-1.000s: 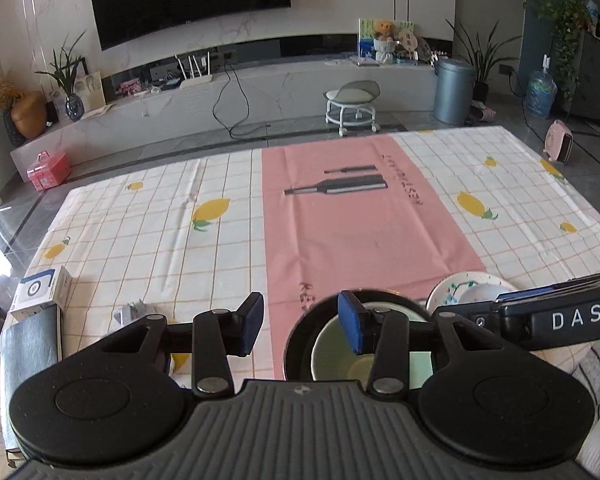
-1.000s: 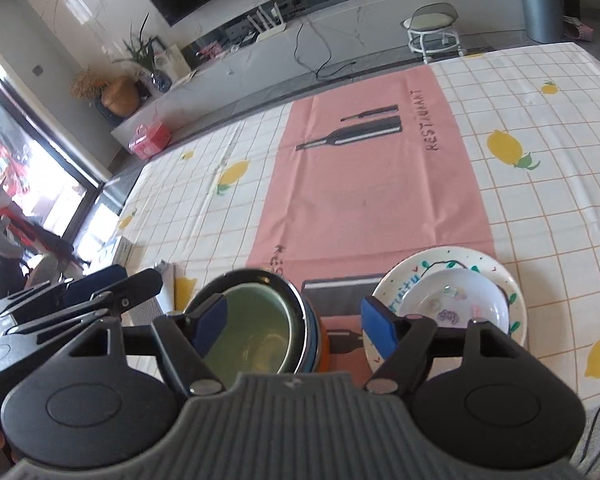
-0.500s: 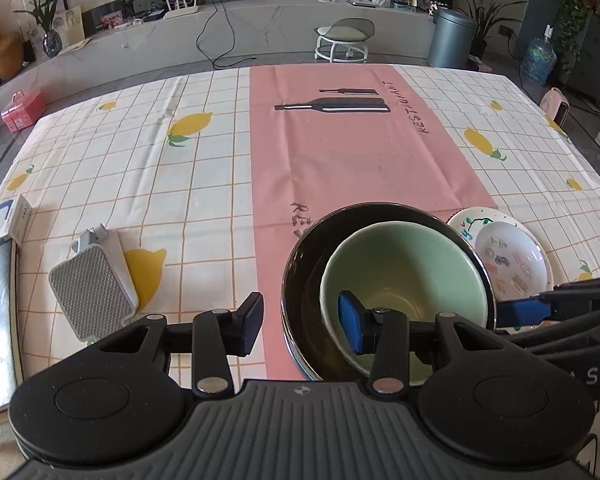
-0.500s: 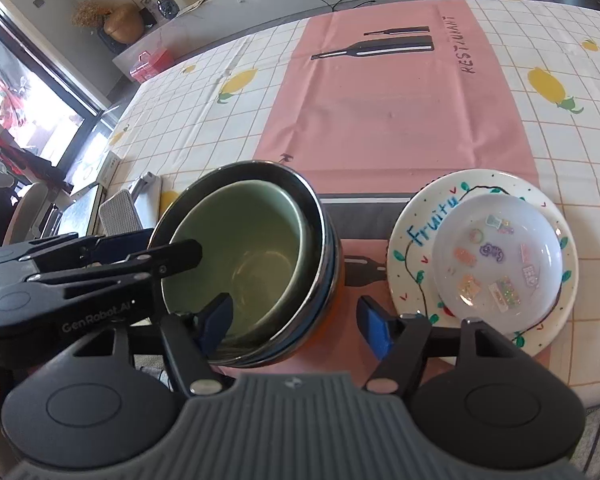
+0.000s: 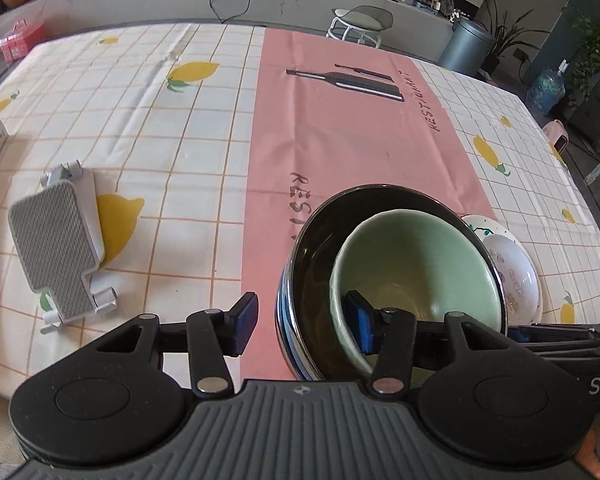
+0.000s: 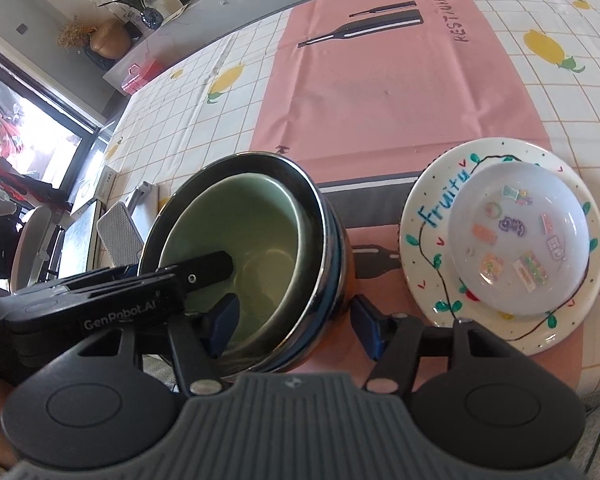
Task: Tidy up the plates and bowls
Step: 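Close both grippers on the steel bowl stack rim, then lift the bowl stack and carry it over the Fruity plate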
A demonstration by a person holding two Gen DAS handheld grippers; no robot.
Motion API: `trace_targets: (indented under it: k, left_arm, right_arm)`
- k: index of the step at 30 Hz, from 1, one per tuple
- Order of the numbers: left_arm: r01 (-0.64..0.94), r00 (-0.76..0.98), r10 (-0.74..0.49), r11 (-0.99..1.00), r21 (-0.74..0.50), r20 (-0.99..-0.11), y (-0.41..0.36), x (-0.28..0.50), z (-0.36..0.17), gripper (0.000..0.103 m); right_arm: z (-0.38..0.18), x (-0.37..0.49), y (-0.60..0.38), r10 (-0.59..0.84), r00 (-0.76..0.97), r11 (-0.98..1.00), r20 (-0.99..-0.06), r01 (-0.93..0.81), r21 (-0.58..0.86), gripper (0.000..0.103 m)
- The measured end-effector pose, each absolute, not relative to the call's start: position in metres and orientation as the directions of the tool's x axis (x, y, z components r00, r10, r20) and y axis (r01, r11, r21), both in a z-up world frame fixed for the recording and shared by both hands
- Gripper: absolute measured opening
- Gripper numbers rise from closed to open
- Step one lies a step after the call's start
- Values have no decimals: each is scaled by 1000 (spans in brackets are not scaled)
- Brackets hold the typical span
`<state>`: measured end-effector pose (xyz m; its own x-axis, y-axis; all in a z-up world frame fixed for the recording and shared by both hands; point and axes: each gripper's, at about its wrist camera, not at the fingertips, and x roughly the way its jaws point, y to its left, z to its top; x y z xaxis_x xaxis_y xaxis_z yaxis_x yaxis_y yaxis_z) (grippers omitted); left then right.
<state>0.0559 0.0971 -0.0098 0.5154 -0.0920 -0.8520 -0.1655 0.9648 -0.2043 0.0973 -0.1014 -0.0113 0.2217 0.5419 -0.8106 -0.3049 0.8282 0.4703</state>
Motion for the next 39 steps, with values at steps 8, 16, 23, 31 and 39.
trace_targets:
  k: [8, 16, 23, 31, 39]
  left_arm:
    - [-287, 507, -219, 870, -402, -834, 123, 55, -26, 66]
    - [-316, 523, -271, 819, -479, -808, 128, 55, -30, 53]
    - [-293, 531, -176, 880, -374, -829, 112, 53, -20, 50]
    - [-298, 552, -106, 901, -315, -827, 104, 50, -6, 49]
    - [-293, 586, -80, 907, -303, -806, 92, 49, 14, 48]
  right_arm:
    - [-20, 103, -102, 560, 209, 826, -801, -215, 521, 69]
    - [-40, 110, -103, 605, 174, 796, -777, -106, 596, 64]
    - [-43, 109, -111, 609, 190, 791, -770, -69, 608, 54]
    - [-39, 107, -113, 638, 186, 766, -747, -55, 640, 53]
    - [-24, 105, -124, 655, 219, 749, -724, -61, 659, 53]
